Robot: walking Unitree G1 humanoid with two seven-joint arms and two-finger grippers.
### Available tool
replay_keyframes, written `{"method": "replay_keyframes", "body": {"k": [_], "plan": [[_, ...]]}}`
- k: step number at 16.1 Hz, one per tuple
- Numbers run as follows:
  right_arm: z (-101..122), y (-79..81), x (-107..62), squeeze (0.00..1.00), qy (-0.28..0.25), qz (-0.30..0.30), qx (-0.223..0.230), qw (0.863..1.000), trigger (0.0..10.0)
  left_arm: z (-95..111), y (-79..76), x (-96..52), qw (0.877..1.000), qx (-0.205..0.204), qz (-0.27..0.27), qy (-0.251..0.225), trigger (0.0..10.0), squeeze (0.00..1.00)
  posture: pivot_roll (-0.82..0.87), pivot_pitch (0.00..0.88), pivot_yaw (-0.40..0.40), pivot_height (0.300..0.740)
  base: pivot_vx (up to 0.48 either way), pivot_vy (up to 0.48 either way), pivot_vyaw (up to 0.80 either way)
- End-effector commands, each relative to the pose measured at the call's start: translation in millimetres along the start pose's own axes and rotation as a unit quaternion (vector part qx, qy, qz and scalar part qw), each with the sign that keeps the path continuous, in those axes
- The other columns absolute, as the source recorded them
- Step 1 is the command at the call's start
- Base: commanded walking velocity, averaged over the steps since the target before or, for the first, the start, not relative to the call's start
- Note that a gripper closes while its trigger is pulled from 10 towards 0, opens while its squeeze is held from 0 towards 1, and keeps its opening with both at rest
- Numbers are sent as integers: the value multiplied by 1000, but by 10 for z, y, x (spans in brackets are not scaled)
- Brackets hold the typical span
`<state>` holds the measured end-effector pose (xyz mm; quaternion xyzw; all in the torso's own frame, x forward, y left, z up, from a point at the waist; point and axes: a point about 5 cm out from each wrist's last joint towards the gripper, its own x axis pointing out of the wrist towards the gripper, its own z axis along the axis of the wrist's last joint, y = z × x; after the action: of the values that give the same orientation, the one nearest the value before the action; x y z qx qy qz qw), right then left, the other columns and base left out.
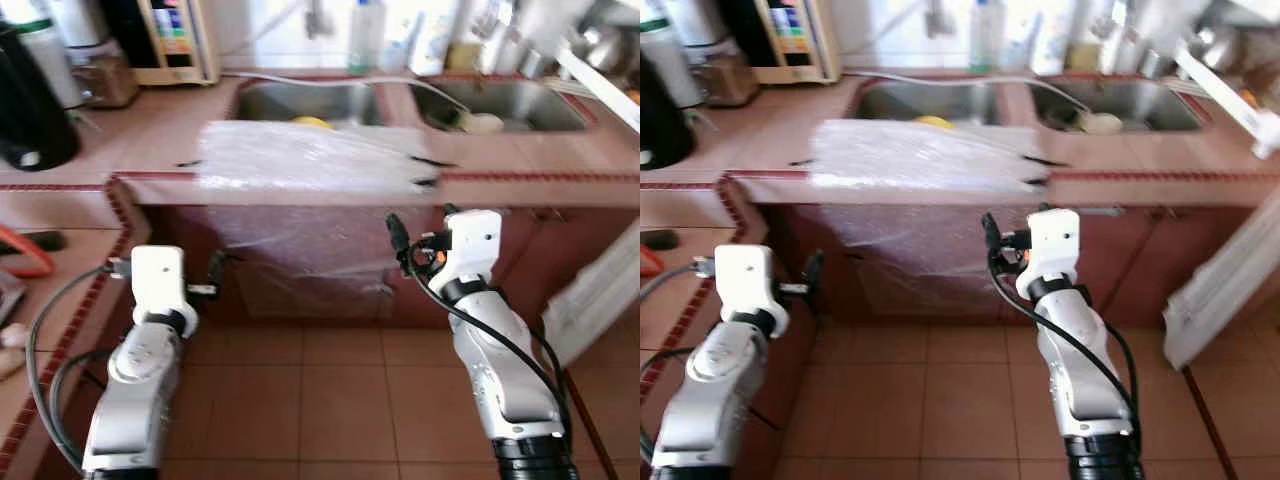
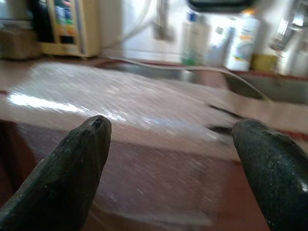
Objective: Kitchen organization
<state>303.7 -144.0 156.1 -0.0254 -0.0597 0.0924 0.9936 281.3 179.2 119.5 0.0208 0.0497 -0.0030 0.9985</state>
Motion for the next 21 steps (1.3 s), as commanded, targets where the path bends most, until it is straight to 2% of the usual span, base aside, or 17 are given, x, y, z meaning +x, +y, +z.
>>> {"method": "replay_keyframes", "body": {"k": [1,4,13,21], "plan": [[1,-21,7,0,2,-8,3,1000,10000,2,11,-4,1000,2,1,-1,10000,0,-65,39,34,740,0,-326,0],[-23,-52,-7,0,9,-15,-2,1000,10000,4,5,2,1000,-1,-5,-2,10000,0,-69,41,37,740,0,-324,-296],[-39,-96,-17,0,12,-25,-9,1000,10000,-16,-43,-2,1000,-5,-14,2,10000,0,-70,44,39,740,0,-287,-715],[-65,-99,-24,0,16,-27,-12,999,10000,13,-37,27,1000,-23,-14,-5,10000,0,-71,46,37,740,0,0,0]]}}
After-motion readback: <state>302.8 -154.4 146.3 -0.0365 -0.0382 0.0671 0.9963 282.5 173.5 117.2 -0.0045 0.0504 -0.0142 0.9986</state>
